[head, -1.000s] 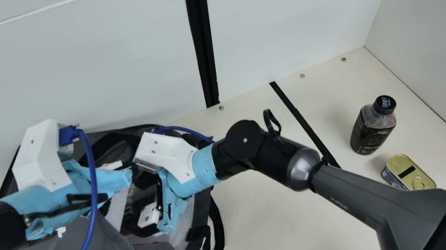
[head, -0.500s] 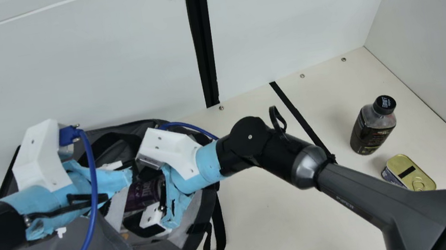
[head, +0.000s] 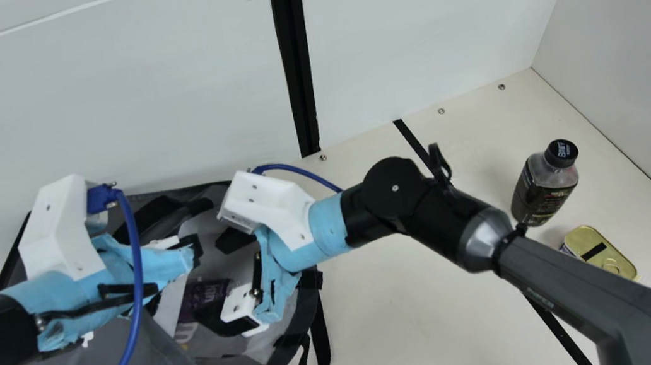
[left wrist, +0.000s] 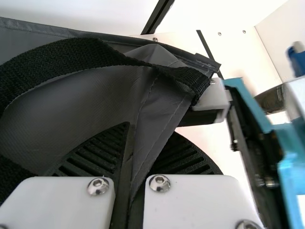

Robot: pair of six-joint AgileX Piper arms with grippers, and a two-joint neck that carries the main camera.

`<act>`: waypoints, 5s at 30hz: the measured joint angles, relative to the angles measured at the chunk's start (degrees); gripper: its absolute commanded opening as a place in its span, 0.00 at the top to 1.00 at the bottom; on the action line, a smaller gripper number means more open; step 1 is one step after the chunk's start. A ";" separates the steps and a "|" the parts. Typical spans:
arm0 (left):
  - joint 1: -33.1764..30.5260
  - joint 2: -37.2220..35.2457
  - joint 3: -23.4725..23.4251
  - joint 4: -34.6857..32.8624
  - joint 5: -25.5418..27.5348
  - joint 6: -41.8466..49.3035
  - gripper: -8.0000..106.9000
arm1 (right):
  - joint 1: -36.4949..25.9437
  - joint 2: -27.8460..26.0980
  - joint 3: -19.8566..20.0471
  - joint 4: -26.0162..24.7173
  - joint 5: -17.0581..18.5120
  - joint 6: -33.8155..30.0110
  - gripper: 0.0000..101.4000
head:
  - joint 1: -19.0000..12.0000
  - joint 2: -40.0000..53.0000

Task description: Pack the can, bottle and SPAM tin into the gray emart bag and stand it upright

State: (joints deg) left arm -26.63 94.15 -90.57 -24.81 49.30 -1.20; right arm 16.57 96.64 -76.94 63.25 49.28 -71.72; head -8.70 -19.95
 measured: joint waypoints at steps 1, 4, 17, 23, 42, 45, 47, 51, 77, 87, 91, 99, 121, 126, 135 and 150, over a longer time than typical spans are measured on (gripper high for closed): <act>0.00 0.00 0.00 0.00 0.00 0.00 1.00 | -0.34 -0.34 0.06 0.00 0.20 0.00 0.06 | 0.00 0.00; 0.00 0.00 0.00 0.00 0.00 0.00 1.00 | -1.36 -1.29 0.46 0.07 1.34 -0.06 0.06 | 0.00 0.09; 0.00 0.00 0.00 0.00 0.00 0.00 1.00 | -6.75 -6.01 1.78 -0.26 5.83 0.59 0.06 | 0.00 0.00; 0.00 0.00 0.00 0.00 0.00 0.00 1.00 | -9.02 -8.37 1.78 -1.47 7.25 1.59 0.06 | 0.00 0.09; 0.00 0.00 0.00 0.11 0.00 0.00 1.00 | -16.50 -16.40 2.09 -7.17 9.19 5.39 0.06 | 0.00 0.00; 0.00 0.00 0.00 0.11 0.00 0.00 1.00 | -17.83 -17.48 2.09 -7.99 9.31 5.72 0.06 | 0.00 0.09; 0.00 0.00 0.00 0.11 0.00 0.00 1.00 | -18.83 -18.28 2.09 -8.72 9.37 6.00 0.06 | 0.00 0.09; 0.00 0.00 0.00 0.11 0.00 0.00 1.00 | -20.78 -19.90 2.09 -9.89 9.81 6.48 0.06 | 0.00 0.00; 0.00 0.00 0.00 0.11 0.00 0.00 1.00 | -33.42 -28.88 2.28 -20.65 10.29 14.31 0.06 | 0.00 0.09; 0.00 0.00 0.00 0.11 0.00 0.00 1.00 | -37.22 -29.89 -0.53 -26.99 12.51 20.25 0.06 | 0.00 0.09; 0.00 0.00 0.00 0.11 0.00 0.00 1.00 | -39.05 -30.06 -2.04 -28.78 14.47 21.88 0.06 | 0.00 0.00; 0.00 0.00 0.00 0.11 0.00 0.00 1.00 | -43.34 -31.10 -5.35 -32.39 19.04 23.58 0.06 | 0.00 0.09; 0.00 0.00 0.00 0.11 0.00 0.00 1.00 | -39.81 -36.95 -4.80 -51.69 20.77 44.12 0.06 | 0.00 0.09; 0.00 0.00 0.00 0.11 0.00 0.00 1.00 | -37.70 -38.03 -4.03 -56.46 20.70 48.95 0.06 | 0.00 0.00; 0.00 0.00 0.00 -0.02 0.00 0.00 1.00 | -36.00 -39.38 -2.61 -62.19 20.69 54.72 0.06 | 0.00 0.09; 0.00 0.00 0.00 -0.02 0.00 0.00 1.00 | -37.65 -41.38 -0.07 -65.32 20.61 57.88 0.06 | 0.00 0.00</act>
State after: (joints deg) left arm -26.63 94.15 -90.57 -24.82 49.30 -1.20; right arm -21.08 55.27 -77.01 -2.07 69.89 -13.83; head -8.70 -19.95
